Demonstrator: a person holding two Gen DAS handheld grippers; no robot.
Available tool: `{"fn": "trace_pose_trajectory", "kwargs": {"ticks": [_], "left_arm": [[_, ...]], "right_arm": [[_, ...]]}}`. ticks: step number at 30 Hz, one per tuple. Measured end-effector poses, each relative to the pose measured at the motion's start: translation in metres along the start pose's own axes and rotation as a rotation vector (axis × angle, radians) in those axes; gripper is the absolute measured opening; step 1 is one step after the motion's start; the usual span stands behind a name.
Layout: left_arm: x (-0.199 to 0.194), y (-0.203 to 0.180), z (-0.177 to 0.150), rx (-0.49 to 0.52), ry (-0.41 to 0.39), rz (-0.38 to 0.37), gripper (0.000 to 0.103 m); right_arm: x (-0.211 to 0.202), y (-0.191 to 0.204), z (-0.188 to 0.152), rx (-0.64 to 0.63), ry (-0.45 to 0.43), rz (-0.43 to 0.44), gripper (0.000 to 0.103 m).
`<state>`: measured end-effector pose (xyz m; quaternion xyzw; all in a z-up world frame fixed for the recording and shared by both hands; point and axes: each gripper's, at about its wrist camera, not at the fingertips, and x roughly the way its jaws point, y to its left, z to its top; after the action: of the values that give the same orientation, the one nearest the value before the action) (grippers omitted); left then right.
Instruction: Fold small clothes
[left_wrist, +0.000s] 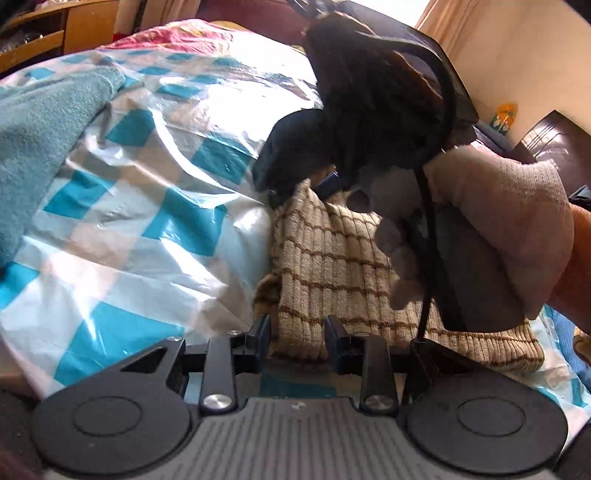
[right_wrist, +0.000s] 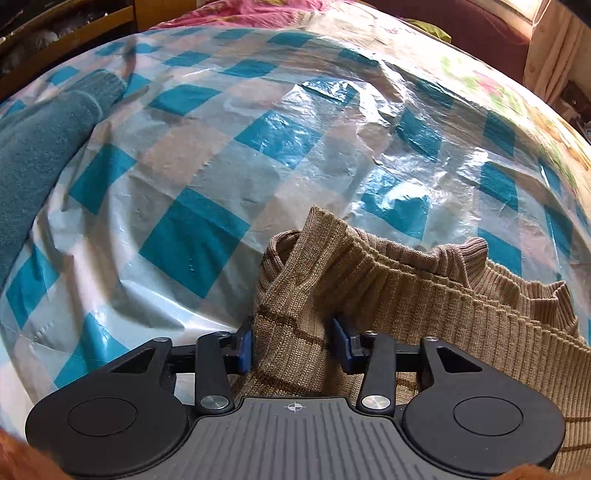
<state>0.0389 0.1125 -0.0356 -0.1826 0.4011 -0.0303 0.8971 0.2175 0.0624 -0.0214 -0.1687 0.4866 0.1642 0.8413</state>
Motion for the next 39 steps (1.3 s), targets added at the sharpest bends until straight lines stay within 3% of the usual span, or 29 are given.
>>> {"fn": "trace_pose_trajectory", "kwargs": {"ticks": [3,5,13,19,24,26,27,28,30,33,39], "left_arm": [[-0.006,0.003,0.002,-0.021,-0.043,0.006,0.047],[-0.004,0.001,0.001,-0.012,-0.041,0.030,0.050],[0.002,-0.007,-0.002,0.042,-0.049,0.106,0.065],[-0.004,-0.022,-0.004,0.115,-0.104,0.159,0.083],[0.013,-0.033,-0.001,0.133,-0.067,0.167,0.084],[0.018,-0.040,0.002,0.121,-0.085,0.143,0.080],[0.020,-0.044,0.004,0.119,-0.094,0.130,0.069],[0.022,-0.049,0.006,0.118,-0.089,0.112,0.050],[0.023,-0.059,0.010,0.103,-0.072,0.039,0.027],[0.011,-0.082,0.014,0.144,-0.096,-0.036,0.021],[-0.007,-0.159,0.019,0.322,-0.135,-0.206,0.021]], "right_arm": [[-0.012,-0.018,0.002,0.036,-0.004,0.057,0.015],[-0.021,-0.030,0.002,0.069,-0.016,0.100,0.014],[-0.051,-0.065,-0.009,0.141,-0.093,0.215,0.013],[-0.075,-0.098,-0.022,0.206,-0.146,0.289,0.013],[-0.087,-0.121,-0.032,0.250,-0.175,0.325,0.013],[-0.090,-0.129,-0.037,0.270,-0.181,0.343,0.013],[-0.092,-0.134,-0.039,0.280,-0.184,0.348,0.013],[-0.093,-0.137,-0.041,0.286,-0.187,0.351,0.013],[-0.097,-0.151,-0.048,0.313,-0.192,0.361,0.013],[-0.106,-0.173,-0.057,0.355,-0.216,0.369,0.013],[-0.130,-0.236,-0.082,0.437,-0.288,0.375,0.013]]}}
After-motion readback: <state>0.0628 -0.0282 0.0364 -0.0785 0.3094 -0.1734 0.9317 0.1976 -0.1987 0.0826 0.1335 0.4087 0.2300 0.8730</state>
